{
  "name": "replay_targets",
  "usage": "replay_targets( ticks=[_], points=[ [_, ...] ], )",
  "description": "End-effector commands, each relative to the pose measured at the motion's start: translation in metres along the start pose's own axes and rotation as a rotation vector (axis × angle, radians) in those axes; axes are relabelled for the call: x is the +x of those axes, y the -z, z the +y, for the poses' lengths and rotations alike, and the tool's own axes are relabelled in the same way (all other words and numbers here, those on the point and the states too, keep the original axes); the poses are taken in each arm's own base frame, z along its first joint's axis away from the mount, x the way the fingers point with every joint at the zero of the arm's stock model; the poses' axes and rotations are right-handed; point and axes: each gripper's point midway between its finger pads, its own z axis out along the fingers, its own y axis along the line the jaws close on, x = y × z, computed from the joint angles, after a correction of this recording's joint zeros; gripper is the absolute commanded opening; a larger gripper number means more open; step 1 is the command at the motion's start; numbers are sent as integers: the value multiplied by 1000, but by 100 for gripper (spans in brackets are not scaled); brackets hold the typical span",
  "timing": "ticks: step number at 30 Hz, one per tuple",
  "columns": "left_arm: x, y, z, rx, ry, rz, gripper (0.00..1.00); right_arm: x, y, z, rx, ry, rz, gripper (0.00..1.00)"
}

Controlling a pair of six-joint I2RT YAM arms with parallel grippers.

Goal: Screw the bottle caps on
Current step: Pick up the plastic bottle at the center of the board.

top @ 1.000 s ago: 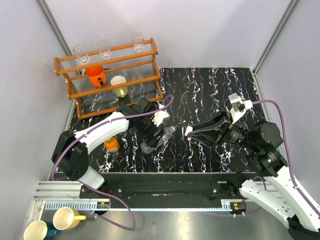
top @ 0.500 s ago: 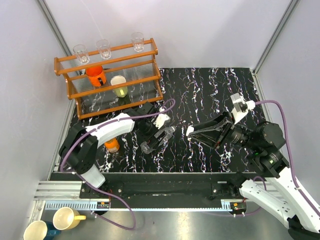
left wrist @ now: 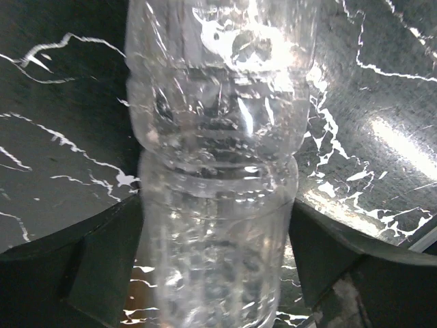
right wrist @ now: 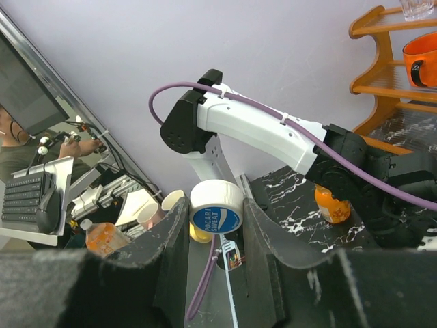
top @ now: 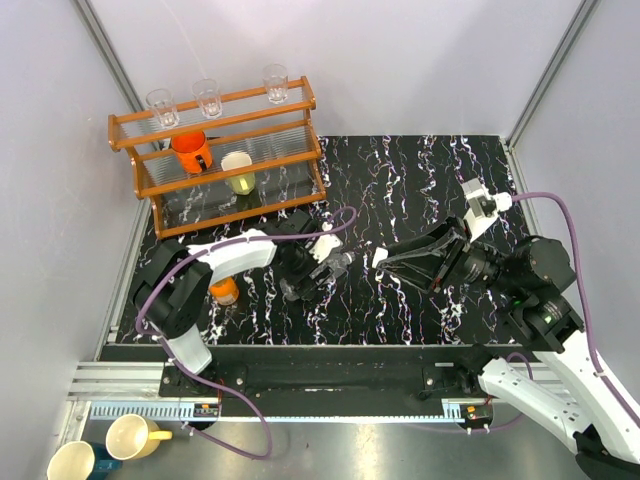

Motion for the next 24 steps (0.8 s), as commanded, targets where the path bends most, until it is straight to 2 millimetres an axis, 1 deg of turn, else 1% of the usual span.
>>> replay_targets(
  ticks=[1,4,6,7,11,12,14,15,16,17,19,21,22,24],
  points=[
    [1,-1,2,-25,-37,-37,82,-12,0,14,-24,17,-4,10],
    [9,-4,2,-30,-34,-15,77,-12,0,15,-26,11,-2,9],
    [14,-6,2,-31,-33,-9,76,-13,0,16,-29,10,-1,9],
    [14,-7,3,-35,-37,-15,77,-13,0,16,-30,9,1,9],
    [15,-5,3,-44,-56,-22,63,-12,0,15,-21,4,9,9],
    [14,-3,3,-45,-58,-29,52,-11,-1,13,-17,2,14,9],
    [8,6,1,-46,-71,-63,42,-8,-2,9,-6,-5,27,9],
    [6,9,0,-49,-77,-77,39,-6,-3,7,-2,-9,34,9],
    [0,16,1,-60,-86,-107,37,-4,-4,4,4,-15,39,9],
    [-2,19,1,-65,-93,-121,36,0,-6,0,10,-24,52,9],
    [-2,21,0,-70,-101,-129,33,5,-7,-4,16,-33,64,9],
    [-7,29,0,-79,-116,-153,32,8,-9,-8,21,-43,73,9],
    [-10,35,-2,-72,-121,-171,32,10,-9,-10,21,-44,78,9],
    [-24,63,-8,-80,-150,-256,31,14,-10,-13,24,-49,89,9]
  ],
)
